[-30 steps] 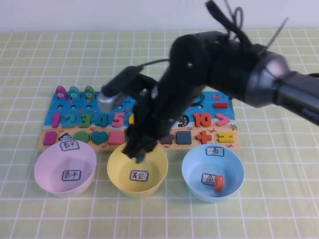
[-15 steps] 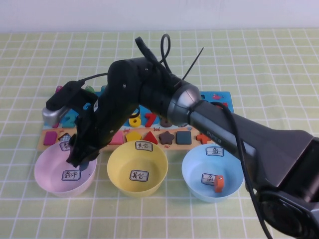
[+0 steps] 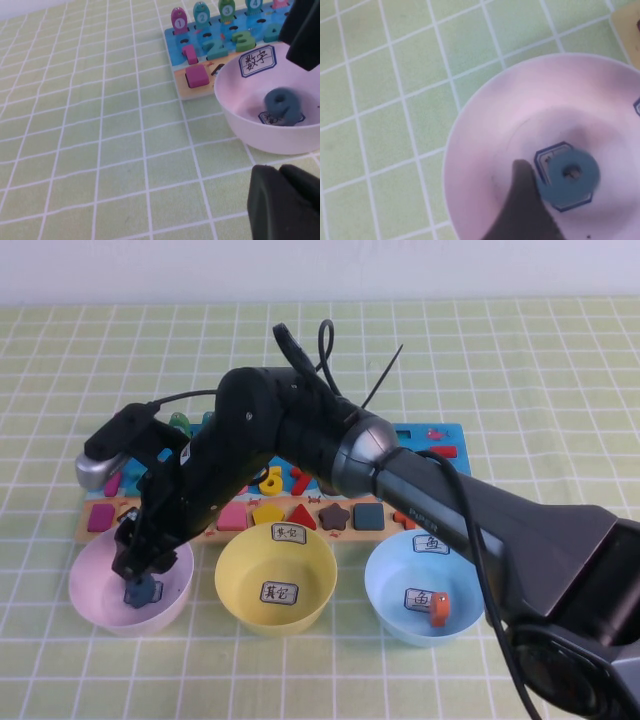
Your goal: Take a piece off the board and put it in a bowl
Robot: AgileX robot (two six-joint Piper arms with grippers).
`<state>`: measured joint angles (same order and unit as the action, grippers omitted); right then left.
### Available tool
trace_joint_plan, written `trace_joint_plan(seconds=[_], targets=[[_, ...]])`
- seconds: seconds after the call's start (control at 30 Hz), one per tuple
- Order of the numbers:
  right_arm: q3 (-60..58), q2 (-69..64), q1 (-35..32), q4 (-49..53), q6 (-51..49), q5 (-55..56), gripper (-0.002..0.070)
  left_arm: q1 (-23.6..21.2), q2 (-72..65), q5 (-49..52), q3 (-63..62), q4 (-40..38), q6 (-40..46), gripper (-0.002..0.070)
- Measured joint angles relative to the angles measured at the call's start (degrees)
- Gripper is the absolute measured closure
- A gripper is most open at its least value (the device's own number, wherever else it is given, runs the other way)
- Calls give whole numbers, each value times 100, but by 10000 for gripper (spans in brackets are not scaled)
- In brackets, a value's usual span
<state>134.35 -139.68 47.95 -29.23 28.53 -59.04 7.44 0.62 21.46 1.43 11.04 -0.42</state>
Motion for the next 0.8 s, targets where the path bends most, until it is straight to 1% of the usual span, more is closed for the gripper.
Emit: trace_joint_plan(seconds=[0.07, 0.1, 0.17, 0.27, 0.33, 0.4, 0.5, 0.6, 0.7, 0.8], targets=[[0, 0, 0, 0, 0, 25, 232, 0, 0, 0, 0, 0, 0, 680], [0, 0, 0, -9, 0, 38, 245, 0, 0, 0, 0, 0, 0, 680], [0, 0, -11, -56, 0, 61, 297, 0, 0, 0, 0, 0, 0, 680], [0, 11, -56, -82, -128, 46, 447, 0, 0, 0, 0, 0, 0, 680], [0, 117, -109, -68, -257, -67, 578, 0, 0, 0, 0, 0, 0, 680], [0, 317, -181, -55, -317, -274, 644, 0, 0, 0, 0, 0, 0, 680], [0, 747, -301, -55, -341, -610, 679, 0, 0, 0, 0, 0, 0, 680], [-72, 1239, -407, -55, -268, -788, 687, 0, 0, 0, 0, 0, 0, 680], [-401, 1715, -455, -55, -175, -765, 690, 0, 0, 0, 0, 0, 0, 680], [-993, 2164, -455, -81, -102, -447, 691, 0, 0, 0, 0, 0, 0, 680]])
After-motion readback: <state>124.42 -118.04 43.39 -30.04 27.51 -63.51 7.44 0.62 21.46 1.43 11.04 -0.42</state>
